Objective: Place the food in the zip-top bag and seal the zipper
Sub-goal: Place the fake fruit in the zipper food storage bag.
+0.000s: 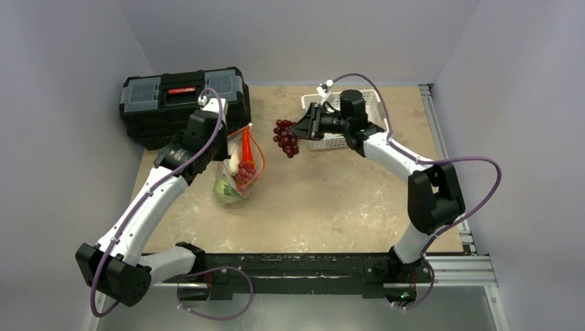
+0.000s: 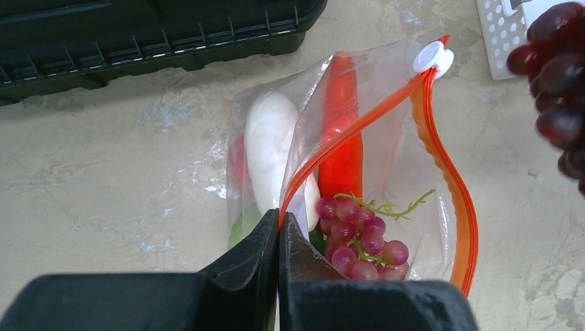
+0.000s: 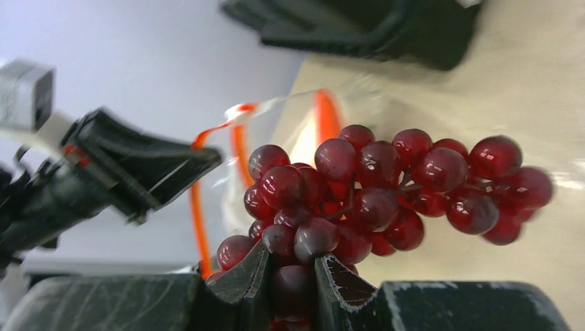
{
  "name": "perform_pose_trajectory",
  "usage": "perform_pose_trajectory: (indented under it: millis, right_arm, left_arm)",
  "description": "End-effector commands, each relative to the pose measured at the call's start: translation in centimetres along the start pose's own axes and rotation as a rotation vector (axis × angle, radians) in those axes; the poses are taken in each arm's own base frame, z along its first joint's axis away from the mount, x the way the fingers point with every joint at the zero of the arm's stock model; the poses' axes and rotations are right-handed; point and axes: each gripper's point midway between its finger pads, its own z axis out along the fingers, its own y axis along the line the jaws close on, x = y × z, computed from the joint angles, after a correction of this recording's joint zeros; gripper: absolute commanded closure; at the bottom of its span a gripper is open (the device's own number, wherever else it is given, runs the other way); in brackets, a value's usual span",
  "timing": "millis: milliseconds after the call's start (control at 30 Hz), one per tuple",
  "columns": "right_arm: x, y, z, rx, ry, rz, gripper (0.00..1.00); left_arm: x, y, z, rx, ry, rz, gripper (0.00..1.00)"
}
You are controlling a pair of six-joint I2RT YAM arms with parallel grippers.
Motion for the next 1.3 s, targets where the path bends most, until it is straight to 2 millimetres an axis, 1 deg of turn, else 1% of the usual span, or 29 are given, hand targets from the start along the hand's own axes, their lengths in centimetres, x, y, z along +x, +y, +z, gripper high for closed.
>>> perform_pose_trajectory:
  millis: [0, 133, 233, 300, 333, 433, 500, 633, 700, 933, 1000, 1100, 1233, 1267]
  right_arm:
    - [1.9, 9.5, 0.4, -0.208, 0.121, -0.184, 1.00]
    - [5.6, 12.1, 0.7, -0.282, 0.269, -0.215, 1.00]
    - [8.1, 14.0, 0.5, -0.323, 0.336, -0.259, 1.00]
    - [9.4, 14.9, 0.3, -0.354, 0.373, -0.282, 1.00]
    - [9.9, 15.0, 0.2, -0.362, 0.389, -0.284, 1.00]
    - [11.2, 15.8, -0.2, -0.422, 0.439, -0.300, 1.00]
    - [11.6, 17.2, -0.6, -0.487, 0.446, -0.331, 1.00]
    - [11.3, 20.6, -1.9, -0.601, 0.420, -0.372, 1.00]
    - [11.2, 21.2, -2.1, -0.630, 0.416, -0.373, 1.00]
    - [11.3, 21.5, -1.9, -0.669, 0.429, -0.371, 1.00]
    - [11.4, 21.0, -1.4, -0.661, 0.434, -0.360, 1.00]
    - [11.7, 19.5, 0.0, -0.636, 0.448, -0.317, 1.00]
    - [12.1, 15.6, 3.6, -0.531, 0.480, -0.189, 1.00]
    - [12.1, 14.9, 4.3, -0.512, 0.486, -0.161, 1.00]
  left_arm:
    - [-1.5, -0.2, -0.6, 0.007, -0.053, -0.008, 1.00]
    - [-1.5, -0.1, -0.6, 0.005, -0.051, -0.009, 1.00]
    - [-1.5, -0.2, -0.6, 0.007, -0.052, -0.009, 1.00]
    - [-1.5, -0.2, -0.6, 0.008, -0.052, -0.009, 1.00]
    - [-1.5, -0.2, -0.6, 0.008, -0.053, -0.009, 1.00]
    - [-1.5, -0.2, -0.6, 0.009, -0.053, -0.009, 1.00]
    - [-1.5, -0.2, -0.5, 0.005, -0.052, -0.009, 1.00]
    - [-1.5, -0.2, -0.5, 0.004, -0.050, -0.006, 1.00]
    - [-1.5, -0.2, -0.5, 0.004, -0.051, -0.006, 1.00]
    - [-1.5, -0.1, -0.5, 0.003, -0.050, -0.007, 1.00]
    - [-1.5, -0.2, -0.6, 0.005, -0.052, -0.007, 1.00]
    - [-1.6, -0.2, -0.6, 0.008, -0.053, -0.007, 1.00]
    - [-1.6, -0.2, -0.7, 0.007, -0.055, -0.008, 1.00]
    - [-1.6, -0.1, -0.7, 0.006, -0.056, -0.008, 1.00]
